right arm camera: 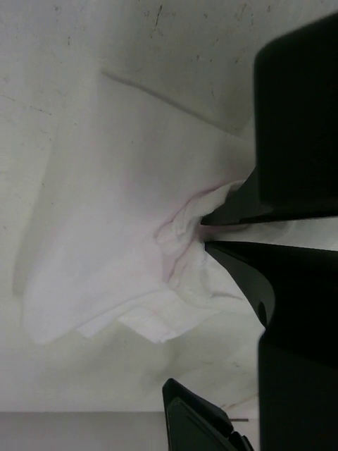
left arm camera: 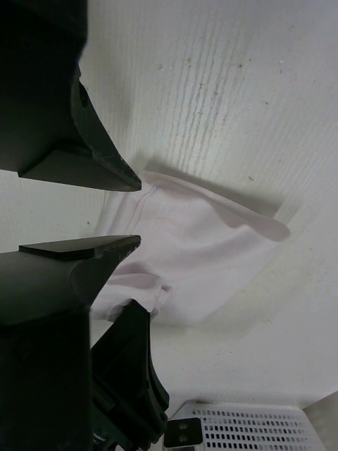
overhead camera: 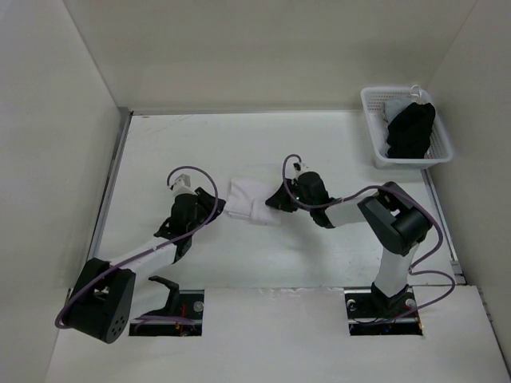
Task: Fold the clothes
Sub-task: Fold the tank top
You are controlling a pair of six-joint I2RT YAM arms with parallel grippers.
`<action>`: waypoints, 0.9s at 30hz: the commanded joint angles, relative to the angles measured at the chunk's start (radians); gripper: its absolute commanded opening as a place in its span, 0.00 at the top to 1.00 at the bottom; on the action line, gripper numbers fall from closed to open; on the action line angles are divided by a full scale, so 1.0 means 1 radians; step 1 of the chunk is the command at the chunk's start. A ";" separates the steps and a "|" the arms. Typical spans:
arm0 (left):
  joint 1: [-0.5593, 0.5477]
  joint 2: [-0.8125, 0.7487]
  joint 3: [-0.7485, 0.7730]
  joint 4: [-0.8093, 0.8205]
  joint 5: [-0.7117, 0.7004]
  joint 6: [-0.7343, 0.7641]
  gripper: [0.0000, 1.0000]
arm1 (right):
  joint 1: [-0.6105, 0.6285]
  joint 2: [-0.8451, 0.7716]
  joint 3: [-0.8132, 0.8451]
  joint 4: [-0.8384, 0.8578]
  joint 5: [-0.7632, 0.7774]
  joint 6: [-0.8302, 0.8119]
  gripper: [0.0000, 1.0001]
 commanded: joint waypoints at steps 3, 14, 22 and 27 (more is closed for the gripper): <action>0.020 -0.098 -0.004 0.024 0.007 0.016 0.68 | -0.017 -0.114 0.000 0.100 -0.013 0.046 0.70; 0.094 -0.295 -0.001 -0.196 -0.030 0.097 0.54 | -0.059 -0.580 -0.174 0.018 0.101 0.018 0.35; 0.190 -0.400 0.004 -0.387 -0.014 0.125 0.47 | -0.179 -0.776 -0.398 0.010 0.361 -0.055 0.26; 0.276 -0.414 -0.001 -0.427 0.030 0.139 0.43 | -0.231 -0.803 -0.434 0.008 0.376 0.000 0.21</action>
